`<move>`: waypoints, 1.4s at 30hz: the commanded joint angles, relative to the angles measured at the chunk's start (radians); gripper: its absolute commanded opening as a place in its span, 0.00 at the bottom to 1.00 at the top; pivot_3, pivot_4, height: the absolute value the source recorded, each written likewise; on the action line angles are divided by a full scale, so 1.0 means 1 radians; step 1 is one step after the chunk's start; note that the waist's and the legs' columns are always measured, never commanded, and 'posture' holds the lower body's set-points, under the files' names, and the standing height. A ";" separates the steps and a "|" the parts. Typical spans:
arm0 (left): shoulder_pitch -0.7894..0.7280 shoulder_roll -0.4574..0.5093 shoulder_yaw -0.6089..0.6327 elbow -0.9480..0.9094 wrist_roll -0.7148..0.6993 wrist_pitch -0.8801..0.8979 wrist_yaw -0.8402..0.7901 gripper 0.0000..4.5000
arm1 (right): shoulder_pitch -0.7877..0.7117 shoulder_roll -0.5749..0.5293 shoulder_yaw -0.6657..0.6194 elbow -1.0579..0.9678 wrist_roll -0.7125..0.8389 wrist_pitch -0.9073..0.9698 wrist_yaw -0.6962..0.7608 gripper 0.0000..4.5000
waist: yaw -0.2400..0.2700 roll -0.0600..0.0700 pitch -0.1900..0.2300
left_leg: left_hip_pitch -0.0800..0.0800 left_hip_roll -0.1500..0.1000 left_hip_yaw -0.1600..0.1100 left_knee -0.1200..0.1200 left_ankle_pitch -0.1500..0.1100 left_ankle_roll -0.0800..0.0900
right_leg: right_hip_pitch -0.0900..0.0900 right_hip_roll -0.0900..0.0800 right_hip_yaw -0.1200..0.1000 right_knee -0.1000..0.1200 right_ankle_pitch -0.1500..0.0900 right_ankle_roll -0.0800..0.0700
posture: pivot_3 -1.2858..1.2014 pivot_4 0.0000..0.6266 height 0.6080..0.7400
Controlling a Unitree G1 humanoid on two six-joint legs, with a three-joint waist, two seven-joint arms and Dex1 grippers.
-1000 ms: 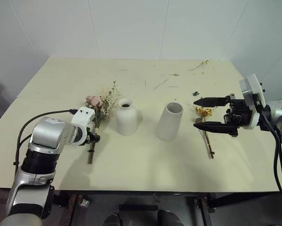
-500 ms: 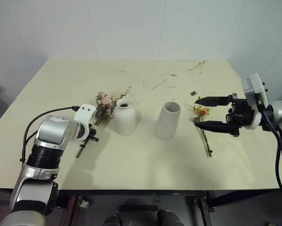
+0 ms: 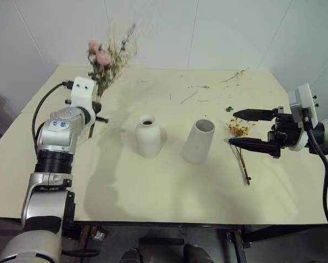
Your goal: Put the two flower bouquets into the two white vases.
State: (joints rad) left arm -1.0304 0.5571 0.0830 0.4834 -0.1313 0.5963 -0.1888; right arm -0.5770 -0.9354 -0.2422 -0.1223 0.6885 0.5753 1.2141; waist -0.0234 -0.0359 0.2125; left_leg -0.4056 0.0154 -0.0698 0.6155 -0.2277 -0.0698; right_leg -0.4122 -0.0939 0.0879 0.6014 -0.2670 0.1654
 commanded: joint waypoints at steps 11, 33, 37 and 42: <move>-0.216 -0.180 0.222 0.200 -0.299 -0.458 -0.385 0.02 | 0.150 -0.004 -0.154 -0.196 0.097 0.027 -0.115 1.00 | -0.005 0.000 0.000 | 0.000 0.000 0.001 0.000 0.000 0.001 | 0.000 0.000 0.000 -0.001 0.000 0.001 | 0.52 0.24 1.00; -0.127 -0.185 0.246 0.151 -0.506 -0.330 -0.859 0.02 | 0.128 0.097 -0.177 -0.308 0.377 0.147 -0.376 1.00 | -0.003 0.000 0.000 | 0.000 0.000 0.000 0.001 0.000 0.001 | 0.000 0.000 0.000 0.001 0.000 0.001 | 0.52 0.24 1.00; -0.113 -0.199 0.249 0.143 -0.504 -0.326 -0.839 0.02 | 0.140 0.100 -0.179 -0.312 0.376 0.144 -0.383 1.00 | -0.004 0.000 0.000 | 0.000 0.000 0.000 0.001 0.000 0.001 | 0.000 0.000 0.001 0.001 0.000 0.001 | 0.52 0.24 1.00; -0.082 -0.208 0.221 0.120 -0.489 -0.320 -0.838 0.02 | 0.152 0.101 -0.178 -0.317 0.370 0.139 -0.387 1.00 | -0.003 0.000 0.000 | 0.000 0.000 0.000 0.001 0.000 0.002 | 0.000 0.001 0.000 0.001 0.000 0.001 | 0.52 0.24 1.00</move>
State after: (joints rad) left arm -1.1083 0.3516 0.3104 0.6532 -0.6213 0.2809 -1.0277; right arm -0.4207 -0.8352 -0.3994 -0.4089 1.0508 0.7395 0.8326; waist -0.0268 -0.0361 0.2126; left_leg -0.4053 0.0156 -0.0695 0.6162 -0.2277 -0.0683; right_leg -0.4118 -0.0935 0.0884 0.6024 -0.2667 0.1663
